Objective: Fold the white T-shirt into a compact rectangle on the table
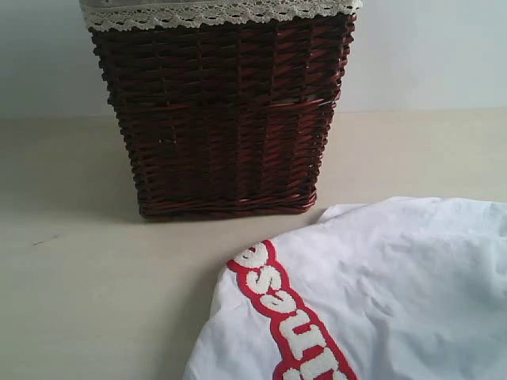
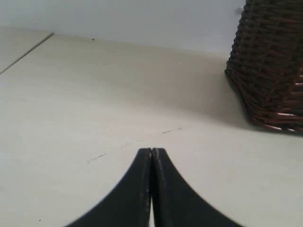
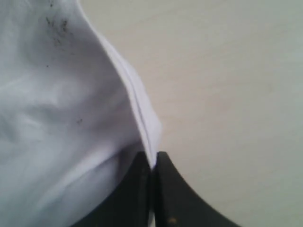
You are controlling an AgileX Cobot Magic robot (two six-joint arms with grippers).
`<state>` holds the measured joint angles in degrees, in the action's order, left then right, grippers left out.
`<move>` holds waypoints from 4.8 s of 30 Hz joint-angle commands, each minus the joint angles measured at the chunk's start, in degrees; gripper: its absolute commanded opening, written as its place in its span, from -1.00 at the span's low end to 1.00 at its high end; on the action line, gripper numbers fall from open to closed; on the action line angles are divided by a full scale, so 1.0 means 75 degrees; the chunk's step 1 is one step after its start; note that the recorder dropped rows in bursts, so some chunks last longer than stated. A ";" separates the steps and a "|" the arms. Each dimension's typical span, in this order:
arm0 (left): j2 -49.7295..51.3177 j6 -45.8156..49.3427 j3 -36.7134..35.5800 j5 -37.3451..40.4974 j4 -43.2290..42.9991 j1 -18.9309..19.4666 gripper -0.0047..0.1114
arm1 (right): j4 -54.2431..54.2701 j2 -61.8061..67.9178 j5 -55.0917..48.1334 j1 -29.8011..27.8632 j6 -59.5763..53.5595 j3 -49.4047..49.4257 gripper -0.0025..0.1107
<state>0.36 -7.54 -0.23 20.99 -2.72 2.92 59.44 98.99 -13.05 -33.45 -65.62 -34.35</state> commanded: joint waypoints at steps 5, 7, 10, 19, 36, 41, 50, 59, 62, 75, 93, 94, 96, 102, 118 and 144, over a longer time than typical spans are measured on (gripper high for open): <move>-0.0048 0.0002 0.0031 -0.0101 -0.0001 -0.0020 -0.92 | -0.0296 -0.1297 0.0553 -0.0037 -0.2967 0.0013 -0.96; -0.0048 -0.0014 0.0031 -0.0101 -0.0001 -0.0020 -0.92 | -0.0541 -0.1602 0.0566 -0.0037 -0.3554 0.0013 -0.96; -0.0048 -0.0014 0.0031 -0.0101 -0.0001 -0.0020 -0.92 | -0.1172 -0.1971 0.0515 -0.0037 -0.4050 0.0013 -0.96; -0.0048 0.0001 0.0031 -0.0101 -0.0001 -0.0020 -0.92 | -0.2929 -0.2262 -0.0698 -0.0037 -0.2623 0.0031 -0.86; -0.0048 -0.0016 0.0031 -0.0101 -0.0001 -0.0020 -0.92 | -0.4773 -0.2579 -0.2465 -0.0225 0.2213 0.0205 -0.16; -0.0048 -0.0016 0.0031 -0.0101 -0.0001 -0.0020 -0.92 | -0.5868 -0.2137 -0.1323 -0.0225 0.2853 0.0460 -0.19; -0.0048 0.0000 0.0031 -0.0101 -0.0001 -0.0020 -0.92 | -0.6147 -0.1835 -0.0255 -0.0225 0.3992 0.0460 -0.19; -0.0048 -0.0018 0.0031 -0.0101 -0.0001 -0.0020 -0.92 | -0.6127 -0.1721 0.0153 -0.1156 0.4371 0.0460 -0.19; -0.0048 -0.0018 0.0031 -0.0101 -0.0001 -0.0020 -0.92 | -0.6115 -0.1514 0.0360 -0.1321 0.4371 0.0460 -0.20; -0.0048 -0.0018 0.0031 -0.0101 -0.0001 -0.0020 -0.92 | -0.4510 -0.1428 -0.1188 -0.1321 0.2508 0.0460 -0.48; -0.0048 -0.0003 0.0031 -0.0101 -0.0001 -0.0020 -0.92 | -0.4318 -0.1418 -0.2507 -0.1321 0.1977 0.0690 -0.09; -0.0048 -0.0003 0.0031 -0.0101 -0.0001 -0.0020 -0.92 | -0.4302 -0.1251 -0.2366 -0.1321 0.1977 0.0790 -0.10; -0.0048 -0.0003 0.0031 -0.0101 -0.0001 -0.0020 -0.92 | -0.4261 -0.1109 -0.2284 -0.1321 0.1977 0.0881 -0.21; -0.0048 -0.0003 0.0031 -0.0101 -0.0001 -0.0020 -0.92 | -0.1104 -0.1632 -0.3116 -0.1321 -0.0527 0.0850 -0.96; -0.0048 -0.0017 0.0031 -0.0101 -0.0001 -0.0020 -0.92 | 0.0467 -0.2240 -0.2584 -0.0423 -0.2805 0.0850 -0.47; -0.0048 -0.0017 0.0031 -0.0101 -0.0001 -0.0020 -0.92 | -0.4519 -0.3776 -0.4346 0.0873 -0.5274 0.0850 -0.96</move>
<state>0.36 -7.54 -0.23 20.99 -2.72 2.92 29.27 71.12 -43.72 -30.62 -105.26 -27.82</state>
